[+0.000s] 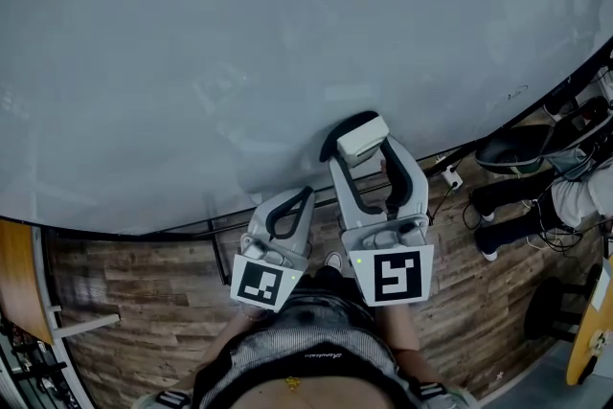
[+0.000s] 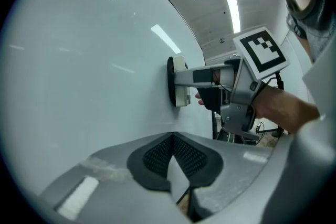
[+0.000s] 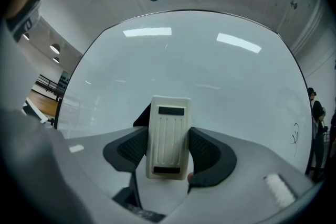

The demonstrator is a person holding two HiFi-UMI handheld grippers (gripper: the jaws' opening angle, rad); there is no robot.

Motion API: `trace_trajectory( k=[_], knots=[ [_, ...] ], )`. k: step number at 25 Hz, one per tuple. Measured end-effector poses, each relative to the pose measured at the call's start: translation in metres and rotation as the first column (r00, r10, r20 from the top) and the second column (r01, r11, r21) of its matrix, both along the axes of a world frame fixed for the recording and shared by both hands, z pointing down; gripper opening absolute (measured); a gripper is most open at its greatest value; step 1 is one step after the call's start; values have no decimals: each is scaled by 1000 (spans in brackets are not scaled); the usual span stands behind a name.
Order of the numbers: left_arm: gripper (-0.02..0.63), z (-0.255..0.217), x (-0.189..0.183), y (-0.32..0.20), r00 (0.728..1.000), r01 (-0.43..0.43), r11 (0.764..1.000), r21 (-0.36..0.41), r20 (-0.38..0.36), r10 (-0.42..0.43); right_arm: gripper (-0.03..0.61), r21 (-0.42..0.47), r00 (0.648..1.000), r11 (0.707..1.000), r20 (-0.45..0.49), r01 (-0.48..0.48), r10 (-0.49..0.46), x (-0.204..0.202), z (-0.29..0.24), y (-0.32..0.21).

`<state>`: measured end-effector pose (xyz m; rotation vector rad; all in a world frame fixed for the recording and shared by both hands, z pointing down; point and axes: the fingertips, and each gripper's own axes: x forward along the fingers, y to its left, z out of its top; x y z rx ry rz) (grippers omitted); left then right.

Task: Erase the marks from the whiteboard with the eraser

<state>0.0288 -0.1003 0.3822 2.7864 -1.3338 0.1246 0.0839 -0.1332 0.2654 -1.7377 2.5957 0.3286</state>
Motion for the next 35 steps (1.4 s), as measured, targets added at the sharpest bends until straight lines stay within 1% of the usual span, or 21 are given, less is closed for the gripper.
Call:
trace_trajectory(
  k=[3, 10, 15, 17, 22, 27, 30, 32, 35],
  knots=[
    [3, 3, 1, -1, 1000, -6, 1000, -5, 4, 6, 250, 2, 999, 999, -10, -34, 34, 1, 2, -2],
    [3, 7, -5, 1, 1000, -8, 1000, -11, 1, 8, 249, -32, 993, 993, -34, -116, 115, 4, 7, -4],
    [3, 10, -7, -2, 1000, -20, 1000, -23, 0, 20, 249, -28, 979, 983, -101, -182, 178, 1, 9, -7],
    [3, 11, -7, -3, 999, -33, 999, -25, 5, 33, 249, -35, 977, 981, -110, -189, 185, -3, 11, -7],
    [3, 8, -3, -5, 998, -63, 998, -29, 10, 63, 249, -49, 976, 978, -97, -201, 196, -3, 9, -7],
    [3, 5, -31, 6, 996, -93, 995, -25, -1, 93, 249, -54, 972, 975, -105, -215, 209, -37, 6, 6],
    [3, 8, -23, 2, 993, -116, 993, -26, -3, 116, 249, -37, 970, 973, -95, -226, 222, -31, 6, 3],
    [3, 11, -18, -1, 991, -131, 991, -29, 0, 131, 249, -36, 966, 970, -105, -240, 235, -29, 9, 1],
    [3, 10, -36, 5, 988, -155, 988, -25, 1, 155, 248, -36, 962, 966, -112, -256, 250, -48, 8, 8]
  ],
)
